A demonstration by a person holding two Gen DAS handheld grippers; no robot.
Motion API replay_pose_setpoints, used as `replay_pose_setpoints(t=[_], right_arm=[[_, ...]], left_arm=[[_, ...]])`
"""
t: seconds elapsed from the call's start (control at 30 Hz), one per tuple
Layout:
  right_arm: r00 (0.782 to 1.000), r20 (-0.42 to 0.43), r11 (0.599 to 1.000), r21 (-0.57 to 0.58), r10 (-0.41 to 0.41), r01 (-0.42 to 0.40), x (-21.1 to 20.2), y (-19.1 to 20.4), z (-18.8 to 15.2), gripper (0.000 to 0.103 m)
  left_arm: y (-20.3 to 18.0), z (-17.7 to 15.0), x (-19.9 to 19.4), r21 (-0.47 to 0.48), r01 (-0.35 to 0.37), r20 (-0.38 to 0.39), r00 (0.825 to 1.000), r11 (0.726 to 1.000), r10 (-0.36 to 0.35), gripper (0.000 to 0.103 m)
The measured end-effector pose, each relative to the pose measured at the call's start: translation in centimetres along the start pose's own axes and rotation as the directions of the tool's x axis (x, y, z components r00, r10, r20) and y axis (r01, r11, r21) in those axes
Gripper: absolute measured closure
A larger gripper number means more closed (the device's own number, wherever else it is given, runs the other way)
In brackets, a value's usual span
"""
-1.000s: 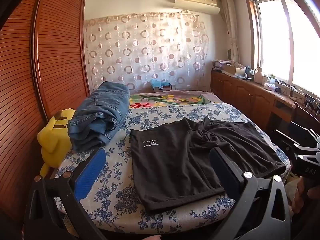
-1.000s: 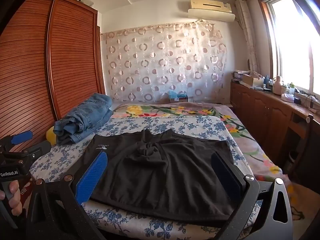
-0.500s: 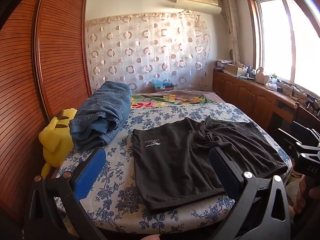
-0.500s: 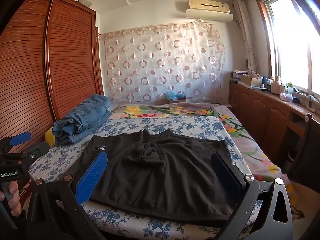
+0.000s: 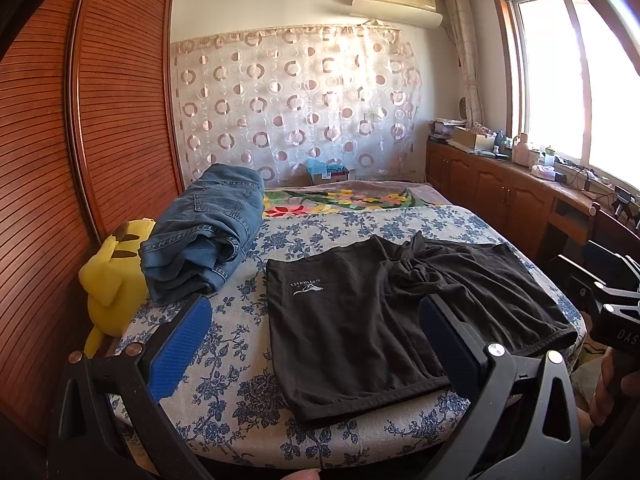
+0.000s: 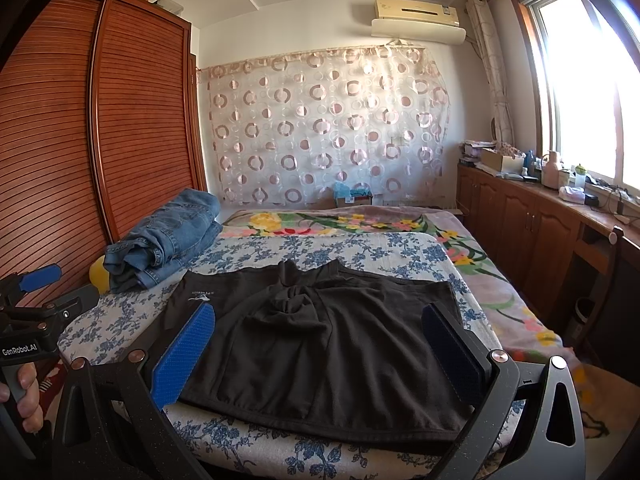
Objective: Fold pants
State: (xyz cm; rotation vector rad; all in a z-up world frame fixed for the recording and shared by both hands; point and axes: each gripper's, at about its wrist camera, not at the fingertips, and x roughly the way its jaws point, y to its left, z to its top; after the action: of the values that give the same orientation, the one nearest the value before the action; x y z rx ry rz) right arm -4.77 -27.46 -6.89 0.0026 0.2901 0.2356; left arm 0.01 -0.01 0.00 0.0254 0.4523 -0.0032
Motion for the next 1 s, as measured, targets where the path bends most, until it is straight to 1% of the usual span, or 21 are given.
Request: replay_pose_setpoints(t=[1.0], right_arm=[[1.0,0.004,1.0,0.003,-0.001,0.001,-0.17,0.09,-0.03,0.0]], left_arm=[[0.01,0.01,-0.02,0.006,-0.003,0.005,1.0,1.0,0.003,0.0]])
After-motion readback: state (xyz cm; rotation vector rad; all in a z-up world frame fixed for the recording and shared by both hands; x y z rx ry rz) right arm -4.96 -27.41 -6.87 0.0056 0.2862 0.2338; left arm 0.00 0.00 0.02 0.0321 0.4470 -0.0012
